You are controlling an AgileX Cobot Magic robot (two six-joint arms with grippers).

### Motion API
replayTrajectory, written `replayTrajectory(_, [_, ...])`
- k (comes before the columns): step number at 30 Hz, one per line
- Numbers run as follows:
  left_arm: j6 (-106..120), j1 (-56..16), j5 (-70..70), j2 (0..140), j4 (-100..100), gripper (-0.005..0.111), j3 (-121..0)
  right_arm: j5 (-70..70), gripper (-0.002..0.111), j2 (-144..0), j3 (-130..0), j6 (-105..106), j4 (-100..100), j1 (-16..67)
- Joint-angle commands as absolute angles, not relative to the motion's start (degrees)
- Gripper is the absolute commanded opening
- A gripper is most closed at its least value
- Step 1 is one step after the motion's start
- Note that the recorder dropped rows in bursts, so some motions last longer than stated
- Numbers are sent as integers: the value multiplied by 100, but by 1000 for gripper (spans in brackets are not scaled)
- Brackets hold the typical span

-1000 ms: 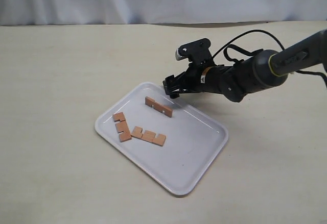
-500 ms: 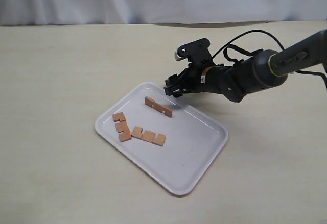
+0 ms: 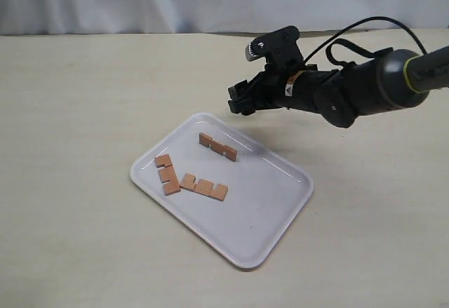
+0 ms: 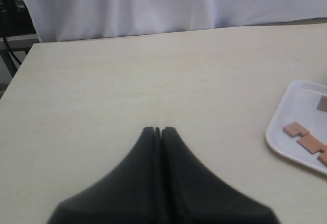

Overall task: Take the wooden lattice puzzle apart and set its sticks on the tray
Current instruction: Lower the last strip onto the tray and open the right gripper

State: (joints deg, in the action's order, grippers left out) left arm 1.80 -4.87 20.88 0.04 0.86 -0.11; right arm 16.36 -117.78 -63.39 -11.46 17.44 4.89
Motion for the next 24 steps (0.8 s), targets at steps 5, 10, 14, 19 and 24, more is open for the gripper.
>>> replayTrajectory(5, [167, -538, 2022, 0, 87, 0, 0, 850, 5, -11367, -6336, -1116, 2703, 970])
replayTrajectory(10, [167, -538, 2022, 0, 87, 0, 0, 251, 4, -11235, -6493, -1093, 3101, 1432])
replayTrajectory(14, [167, -538, 2022, 0, 87, 0, 0, -410, 4, -11224, -6630, -1030, 3682, 1827])
replayTrajectory(19, [167, -538, 2022, 0, 87, 0, 0, -787, 4, -11224, -6657, -388, 3692, 2235])
replayTrajectory(24, [167, -538, 2022, 0, 87, 0, 0, -991, 4, -11224, -6657, 194, 3428, 2475])
